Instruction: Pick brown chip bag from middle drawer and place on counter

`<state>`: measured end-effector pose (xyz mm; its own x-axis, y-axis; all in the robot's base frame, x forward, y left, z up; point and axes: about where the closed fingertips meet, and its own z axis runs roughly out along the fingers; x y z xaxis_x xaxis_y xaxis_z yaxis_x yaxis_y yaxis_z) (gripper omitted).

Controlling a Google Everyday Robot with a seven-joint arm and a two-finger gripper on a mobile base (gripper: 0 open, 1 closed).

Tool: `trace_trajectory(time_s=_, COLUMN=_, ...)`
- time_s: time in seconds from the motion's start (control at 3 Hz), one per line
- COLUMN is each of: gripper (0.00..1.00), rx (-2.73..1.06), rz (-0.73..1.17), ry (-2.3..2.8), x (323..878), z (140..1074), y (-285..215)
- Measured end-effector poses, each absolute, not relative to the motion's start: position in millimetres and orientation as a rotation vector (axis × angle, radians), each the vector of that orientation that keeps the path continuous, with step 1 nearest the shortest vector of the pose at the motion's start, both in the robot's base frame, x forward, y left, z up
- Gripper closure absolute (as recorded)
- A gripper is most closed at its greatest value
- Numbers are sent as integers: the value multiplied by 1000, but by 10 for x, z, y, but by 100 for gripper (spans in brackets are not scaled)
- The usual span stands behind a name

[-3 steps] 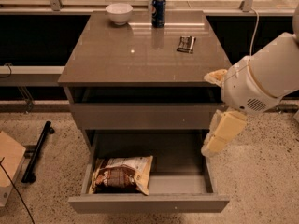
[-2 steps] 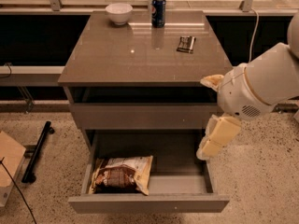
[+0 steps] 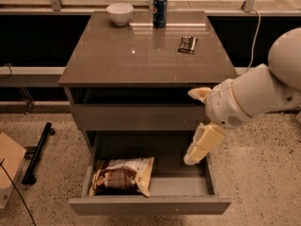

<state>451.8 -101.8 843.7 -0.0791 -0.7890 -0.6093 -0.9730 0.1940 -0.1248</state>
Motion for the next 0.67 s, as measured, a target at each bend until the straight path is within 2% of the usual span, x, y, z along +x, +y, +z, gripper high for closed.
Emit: trace_trajectory(time_s=0.67, gripper=0, rx=-1650, rz=549, ry=1904, x=4610, z=8005, y=-861)
